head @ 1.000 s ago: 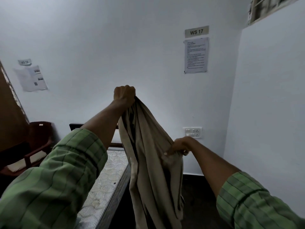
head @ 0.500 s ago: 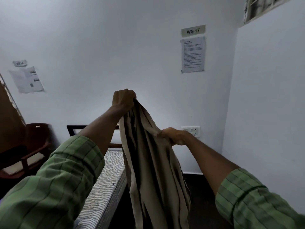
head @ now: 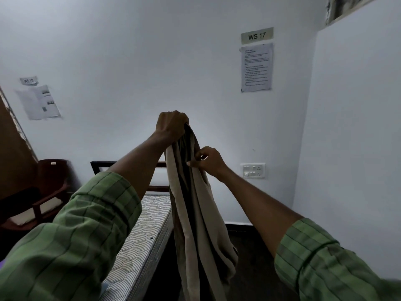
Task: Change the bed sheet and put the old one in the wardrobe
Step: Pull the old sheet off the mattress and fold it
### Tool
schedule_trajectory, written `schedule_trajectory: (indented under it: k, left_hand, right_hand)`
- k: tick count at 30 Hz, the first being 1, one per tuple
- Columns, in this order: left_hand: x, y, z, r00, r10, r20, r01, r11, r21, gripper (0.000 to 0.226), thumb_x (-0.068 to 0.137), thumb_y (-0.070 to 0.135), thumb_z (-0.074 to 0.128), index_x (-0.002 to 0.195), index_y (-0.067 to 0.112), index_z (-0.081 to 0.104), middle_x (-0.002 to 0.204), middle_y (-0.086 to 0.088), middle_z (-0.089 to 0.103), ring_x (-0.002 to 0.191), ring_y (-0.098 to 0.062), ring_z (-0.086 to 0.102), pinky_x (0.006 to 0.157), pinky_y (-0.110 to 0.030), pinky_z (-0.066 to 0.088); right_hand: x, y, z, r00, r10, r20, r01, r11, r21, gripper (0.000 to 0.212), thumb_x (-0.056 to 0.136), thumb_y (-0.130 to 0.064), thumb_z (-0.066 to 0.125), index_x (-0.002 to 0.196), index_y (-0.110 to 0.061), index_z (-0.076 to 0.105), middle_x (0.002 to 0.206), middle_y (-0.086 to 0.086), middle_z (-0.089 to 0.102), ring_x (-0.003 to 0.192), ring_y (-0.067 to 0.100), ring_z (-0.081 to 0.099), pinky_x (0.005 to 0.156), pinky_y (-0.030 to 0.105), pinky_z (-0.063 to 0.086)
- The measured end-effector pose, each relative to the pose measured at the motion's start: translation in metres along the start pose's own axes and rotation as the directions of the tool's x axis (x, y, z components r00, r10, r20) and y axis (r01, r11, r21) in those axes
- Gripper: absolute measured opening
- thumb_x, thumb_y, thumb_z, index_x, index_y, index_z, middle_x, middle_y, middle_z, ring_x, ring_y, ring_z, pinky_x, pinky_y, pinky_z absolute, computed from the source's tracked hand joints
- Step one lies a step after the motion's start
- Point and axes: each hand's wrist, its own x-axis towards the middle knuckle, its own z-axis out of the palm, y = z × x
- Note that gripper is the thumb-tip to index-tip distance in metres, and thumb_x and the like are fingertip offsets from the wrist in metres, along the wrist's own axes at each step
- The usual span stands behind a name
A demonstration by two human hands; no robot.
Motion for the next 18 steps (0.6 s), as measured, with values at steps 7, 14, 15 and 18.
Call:
schedule_trajectory:
  k: [7, 14, 15, 18]
  left_hand:
    - [0.001, 0.001, -0.001, 0.999, 0.019, 0.044, -0.020, 1.000, 0.015, 0.033, 0.085, 0.013, 0.059, 0.109, 0.028, 0.077, 0.106, -0.001, 0.076, 0.092, -0.028, 0.071, 0.070, -0.029, 0.039]
    - [0.002, 0.005, -0.003, 0.993, 0.065, 0.095, -0.065, 0.998, -0.003, 0.031, 0.084, 0.016, 0.060, 0.106, 0.029, 0.077, 0.105, -0.001, 0.076, 0.090, -0.028, 0.070, 0.071, -0.030, 0.042]
    - [0.002, 0.006, -0.003, 0.992, 0.077, 0.101, -0.077, 0.997, -0.003, 0.030, 0.084, 0.017, 0.060, 0.105, 0.029, 0.077, 0.105, -0.001, 0.076, 0.090, -0.028, 0.070, 0.072, -0.030, 0.042]
    - [0.001, 0.010, -0.004, 0.989, 0.099, 0.109, -0.100, 0.995, -0.001, 0.030, 0.084, 0.018, 0.061, 0.106, 0.028, 0.078, 0.104, -0.001, 0.076, 0.089, -0.028, 0.070, 0.071, -0.030, 0.043]
  right_hand:
    - [0.001, -0.015, 0.011, 0.994, 0.039, -0.099, -0.049, 0.994, -0.093, 0.051, 0.063, -0.058, 0.091, 0.101, -0.030, 0.071, 0.116, -0.006, 0.052, 0.114, 0.017, 0.051, 0.098, 0.043, 0.043]
    - [0.022, -0.043, 0.011, 0.986, 0.011, -0.166, -0.044, 0.979, -0.199, 0.036, 0.071, -0.048, 0.083, 0.095, -0.024, 0.071, 0.107, -0.002, 0.060, 0.103, 0.022, 0.060, 0.087, 0.042, 0.047]
    - [0.023, -0.044, 0.011, 0.983, 0.012, -0.182, -0.054, 0.972, -0.227, 0.036, 0.072, -0.047, 0.081, 0.095, -0.021, 0.070, 0.104, 0.000, 0.061, 0.098, 0.023, 0.061, 0.083, 0.041, 0.047]
    - [0.019, -0.046, 0.012, 0.971, -0.047, -0.236, -0.061, 0.901, -0.430, 0.016, 0.081, -0.033, 0.066, 0.085, -0.017, 0.064, 0.083, -0.001, 0.057, 0.083, 0.025, 0.057, 0.077, 0.037, 0.036]
